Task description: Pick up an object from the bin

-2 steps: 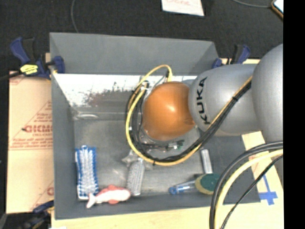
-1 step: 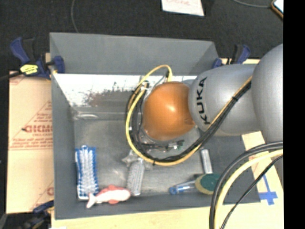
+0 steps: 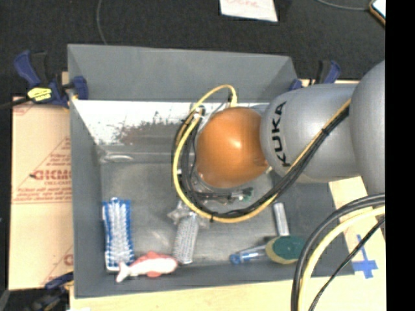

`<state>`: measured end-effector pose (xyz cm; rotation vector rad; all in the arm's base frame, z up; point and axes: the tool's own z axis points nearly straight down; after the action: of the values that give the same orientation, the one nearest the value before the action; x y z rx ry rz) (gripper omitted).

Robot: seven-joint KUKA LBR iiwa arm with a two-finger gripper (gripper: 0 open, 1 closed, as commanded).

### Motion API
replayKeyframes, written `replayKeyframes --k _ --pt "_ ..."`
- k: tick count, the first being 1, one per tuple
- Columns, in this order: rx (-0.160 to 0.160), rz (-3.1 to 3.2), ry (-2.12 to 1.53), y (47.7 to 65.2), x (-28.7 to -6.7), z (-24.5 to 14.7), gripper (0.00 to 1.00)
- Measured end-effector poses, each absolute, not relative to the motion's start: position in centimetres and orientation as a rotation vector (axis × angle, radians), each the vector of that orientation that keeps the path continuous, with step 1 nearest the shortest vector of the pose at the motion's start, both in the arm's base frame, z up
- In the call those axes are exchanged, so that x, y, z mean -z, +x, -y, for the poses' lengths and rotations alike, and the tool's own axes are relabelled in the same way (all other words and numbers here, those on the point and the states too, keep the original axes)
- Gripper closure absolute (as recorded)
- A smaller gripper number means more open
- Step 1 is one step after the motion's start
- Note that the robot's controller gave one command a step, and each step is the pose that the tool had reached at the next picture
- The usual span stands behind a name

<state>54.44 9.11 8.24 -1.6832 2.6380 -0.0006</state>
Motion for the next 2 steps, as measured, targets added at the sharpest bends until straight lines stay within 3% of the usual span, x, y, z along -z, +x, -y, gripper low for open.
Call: replayKeyframes --k 2 --pt "0.001 -2.638 -1.668 54.53 -9.42 -9.08 1.0"
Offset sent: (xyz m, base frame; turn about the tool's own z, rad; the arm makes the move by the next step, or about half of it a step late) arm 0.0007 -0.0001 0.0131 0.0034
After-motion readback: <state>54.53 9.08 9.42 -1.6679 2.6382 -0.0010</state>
